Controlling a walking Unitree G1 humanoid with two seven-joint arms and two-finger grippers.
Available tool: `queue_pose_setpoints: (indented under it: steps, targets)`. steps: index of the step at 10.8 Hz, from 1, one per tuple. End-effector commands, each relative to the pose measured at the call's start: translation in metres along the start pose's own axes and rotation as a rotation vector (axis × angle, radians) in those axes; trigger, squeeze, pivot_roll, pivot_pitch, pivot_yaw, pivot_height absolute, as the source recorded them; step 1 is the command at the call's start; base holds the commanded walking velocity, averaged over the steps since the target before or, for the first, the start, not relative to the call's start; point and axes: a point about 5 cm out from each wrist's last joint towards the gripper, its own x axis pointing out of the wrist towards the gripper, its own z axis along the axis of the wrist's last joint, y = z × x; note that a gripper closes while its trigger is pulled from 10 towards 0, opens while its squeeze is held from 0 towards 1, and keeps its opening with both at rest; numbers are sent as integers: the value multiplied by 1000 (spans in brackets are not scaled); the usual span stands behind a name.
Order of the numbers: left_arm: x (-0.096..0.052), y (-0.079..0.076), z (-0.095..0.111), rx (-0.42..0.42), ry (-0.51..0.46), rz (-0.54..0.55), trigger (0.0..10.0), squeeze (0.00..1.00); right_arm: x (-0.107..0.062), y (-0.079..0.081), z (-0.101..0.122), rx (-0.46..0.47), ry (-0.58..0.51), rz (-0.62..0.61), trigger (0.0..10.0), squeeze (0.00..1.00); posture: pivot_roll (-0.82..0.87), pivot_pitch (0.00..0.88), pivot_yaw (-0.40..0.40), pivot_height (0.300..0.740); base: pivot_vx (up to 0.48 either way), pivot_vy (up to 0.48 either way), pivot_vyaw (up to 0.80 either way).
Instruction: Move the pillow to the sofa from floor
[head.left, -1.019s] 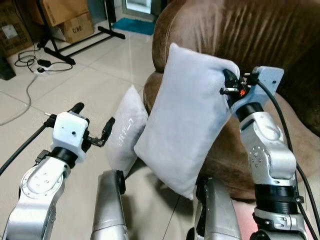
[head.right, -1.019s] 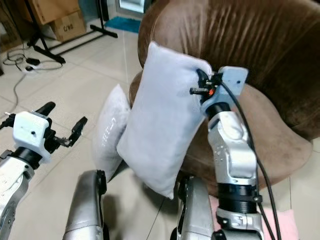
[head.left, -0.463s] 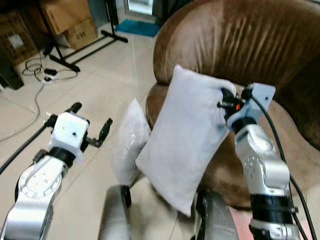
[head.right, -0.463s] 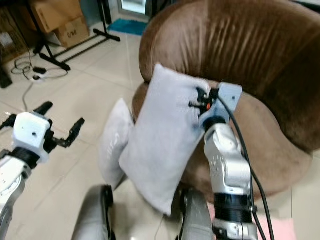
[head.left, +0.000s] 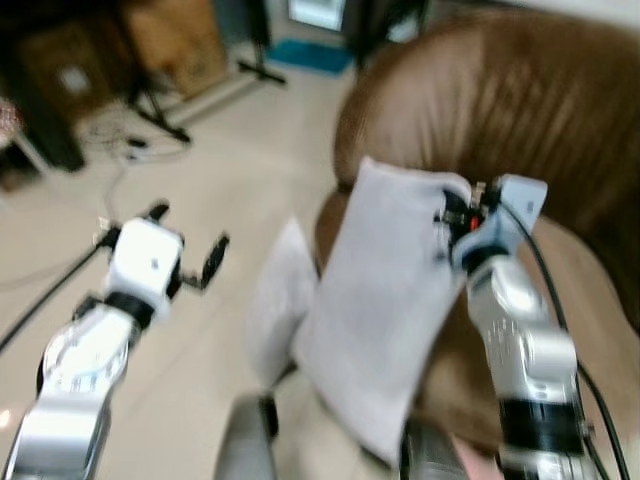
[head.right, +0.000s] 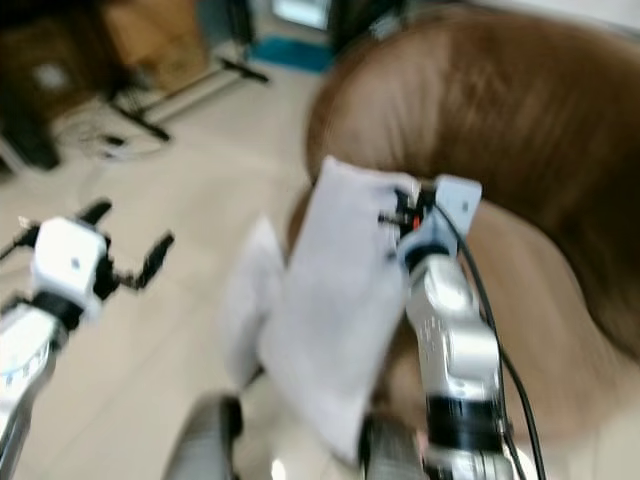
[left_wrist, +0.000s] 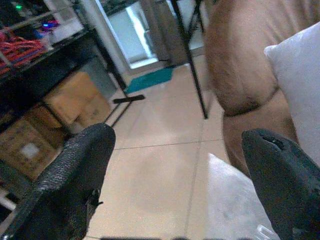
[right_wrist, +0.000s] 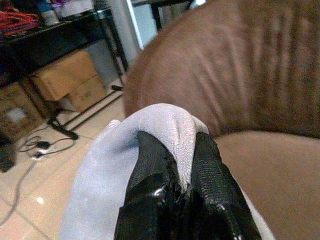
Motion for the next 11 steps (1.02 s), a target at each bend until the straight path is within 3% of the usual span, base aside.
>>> queue_pose_setpoints:
  steps: [1, 4, 11]
  targets:
    - [0, 1, 1, 5, -6, -4, 10000, 0, -2, 4, 21, -3, -95, 11, 10000, 0, 110, 0, 36, 701, 0, 0, 0]
    - [3, -2, 3, -18, -19, 5, 10000, 0, -2, 1, 27, -4, -108, 1, 10000, 0, 102, 0, 36, 740, 0, 0, 0]
    - [4, -12, 0, -28, -24, -19, 10000, 0, -12, -16, 27, -18, -101, -69, 10000, 0, 81, 0, 34, 740, 0, 0, 0]
